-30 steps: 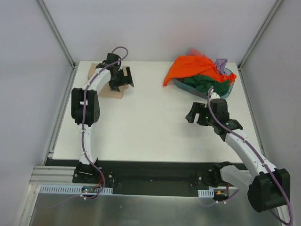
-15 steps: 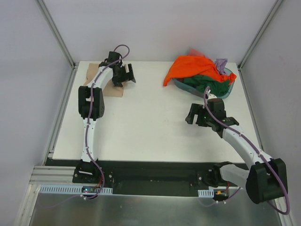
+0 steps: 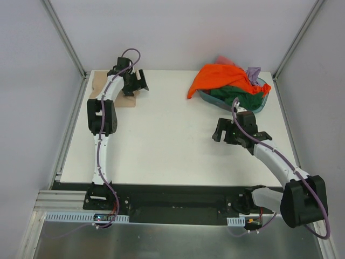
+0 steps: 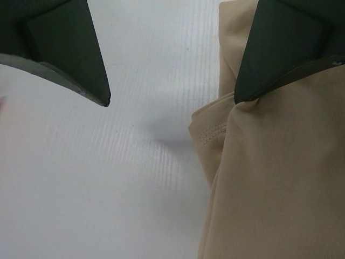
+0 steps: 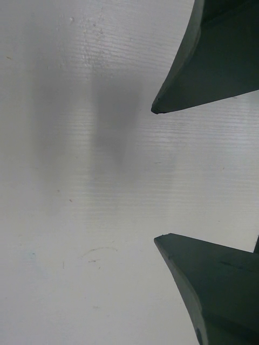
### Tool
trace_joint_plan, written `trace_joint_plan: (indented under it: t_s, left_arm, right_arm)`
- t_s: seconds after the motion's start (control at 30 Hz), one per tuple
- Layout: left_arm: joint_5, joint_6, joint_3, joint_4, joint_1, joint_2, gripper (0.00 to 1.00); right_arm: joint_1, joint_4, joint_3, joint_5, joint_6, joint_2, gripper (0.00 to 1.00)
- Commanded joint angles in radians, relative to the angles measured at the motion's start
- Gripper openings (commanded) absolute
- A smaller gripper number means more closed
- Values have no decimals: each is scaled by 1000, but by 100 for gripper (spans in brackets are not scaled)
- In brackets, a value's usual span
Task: Fold and stack the t-shirts
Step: Put the neatly folded tshirt into the corner of the board with the left arm
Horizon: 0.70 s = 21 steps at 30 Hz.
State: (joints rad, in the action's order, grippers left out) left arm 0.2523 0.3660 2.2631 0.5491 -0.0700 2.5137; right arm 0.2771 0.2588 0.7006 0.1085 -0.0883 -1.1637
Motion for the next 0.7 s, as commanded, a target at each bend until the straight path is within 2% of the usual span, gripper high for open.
trace_joint_plan:
  t_s: [0.0, 0.2, 0.37, 0.5, 0.6, 0.67]
  left_arm:
    - [-70, -30, 21, 12, 19, 4, 99]
    - [-19, -53, 24, 12, 22, -52, 99]
    - [59, -64, -16, 14, 21, -223, 99]
    - [122, -41, -140, -1, 0, -442, 99]
    - [156, -27, -305, -38, -36, -646, 99]
    - [110, -22, -454, -69, -79, -786, 99]
  right_arm:
    - [-7, 10, 46, -7, 15, -14, 96]
    - [-7, 11, 54, -15, 13, -24, 96]
    - [-10, 28, 63, -32, -11, -1, 96]
    - [-10, 51, 54, -27, -16, 65, 96]
    - [-10, 72, 27, -38, -37, 142, 96]
    - [-12, 74, -9, -44, -51, 215, 96]
